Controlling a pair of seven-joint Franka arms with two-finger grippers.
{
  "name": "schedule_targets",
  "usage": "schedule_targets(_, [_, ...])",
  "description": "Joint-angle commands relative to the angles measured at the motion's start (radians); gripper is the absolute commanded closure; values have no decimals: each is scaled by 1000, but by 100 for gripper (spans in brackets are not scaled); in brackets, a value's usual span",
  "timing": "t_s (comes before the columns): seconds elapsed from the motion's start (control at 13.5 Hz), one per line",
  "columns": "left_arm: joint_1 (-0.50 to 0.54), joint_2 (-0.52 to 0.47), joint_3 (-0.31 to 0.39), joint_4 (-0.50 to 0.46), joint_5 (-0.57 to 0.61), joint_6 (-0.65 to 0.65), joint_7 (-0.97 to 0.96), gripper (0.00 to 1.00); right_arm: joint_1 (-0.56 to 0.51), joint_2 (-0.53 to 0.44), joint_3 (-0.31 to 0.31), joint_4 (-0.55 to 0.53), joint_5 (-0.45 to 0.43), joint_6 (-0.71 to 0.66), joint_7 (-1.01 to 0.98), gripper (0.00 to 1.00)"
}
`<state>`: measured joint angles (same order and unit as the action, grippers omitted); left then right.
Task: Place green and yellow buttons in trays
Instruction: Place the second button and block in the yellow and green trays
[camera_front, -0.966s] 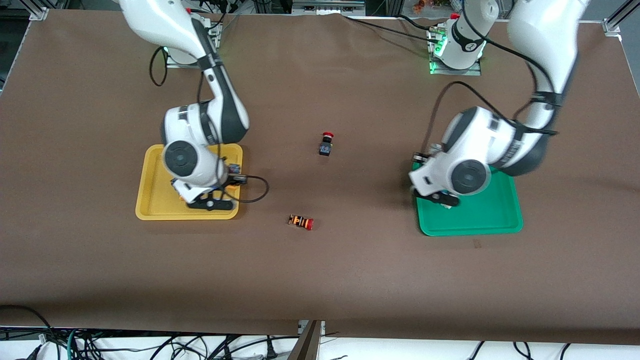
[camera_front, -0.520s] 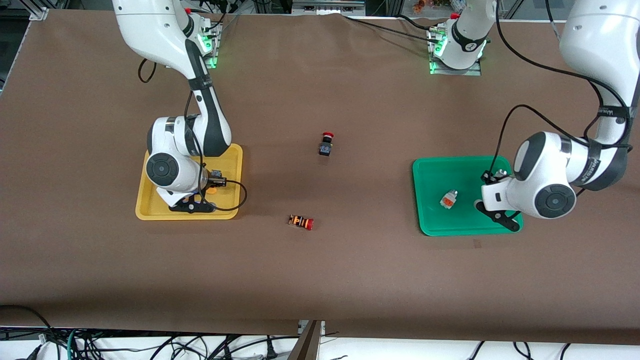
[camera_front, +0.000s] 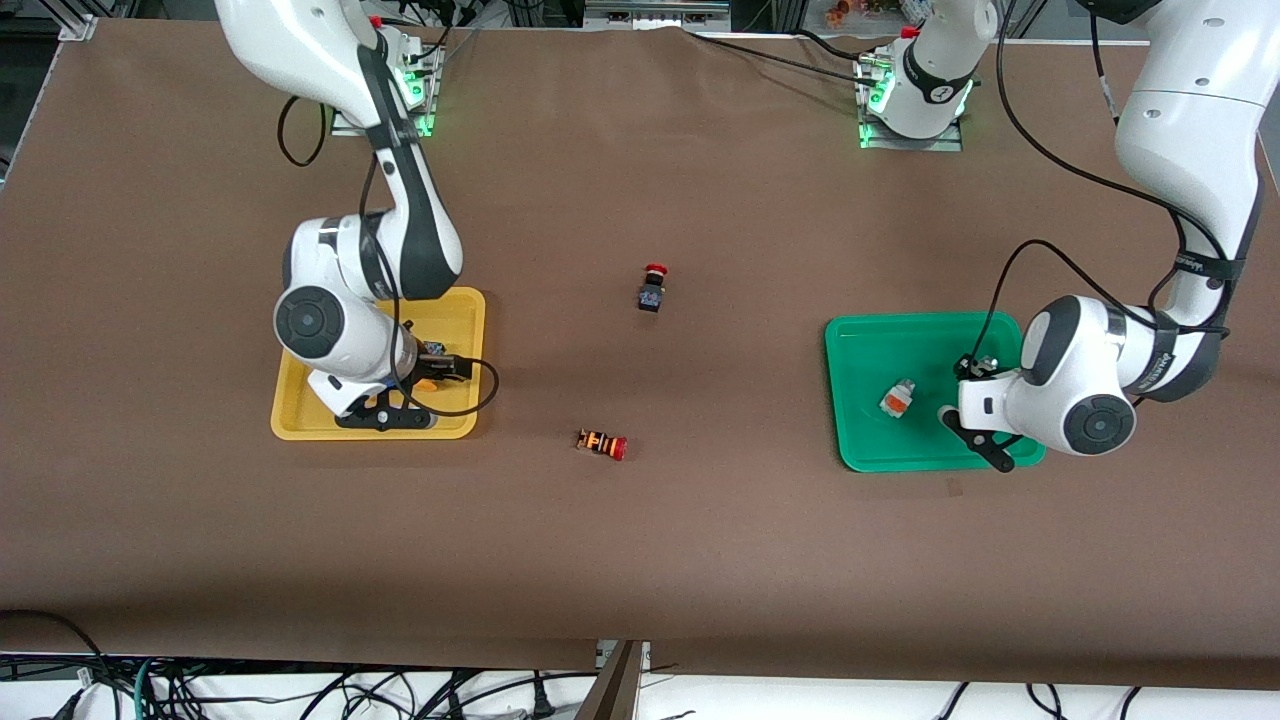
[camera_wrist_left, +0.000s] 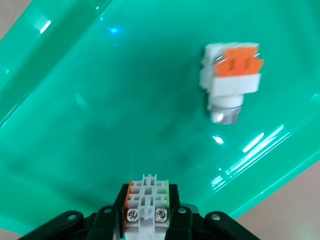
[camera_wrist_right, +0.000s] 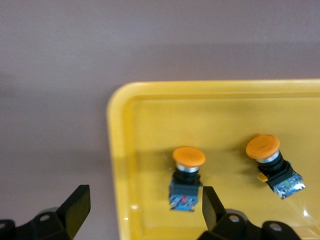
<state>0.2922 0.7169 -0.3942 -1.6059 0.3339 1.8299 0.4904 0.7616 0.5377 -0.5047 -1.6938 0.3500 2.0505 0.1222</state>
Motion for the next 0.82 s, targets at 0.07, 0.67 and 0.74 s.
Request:
schedule_targets(0.07, [-13, -46, -2, -5, -6, 0, -2, 0, 9, -158, -11, 10, -63, -98, 14, 1])
schedule_targets(0.67, [-13, -370, -156, 139, -104, -165, -427, 0, -59, -508, -6, -12, -273, -397, -2, 1])
schedule_targets(0.74, [-15, -398, -169, 159, -98, -178, -479, 0, -126, -530, 58, -26, -281, -408, -22, 1])
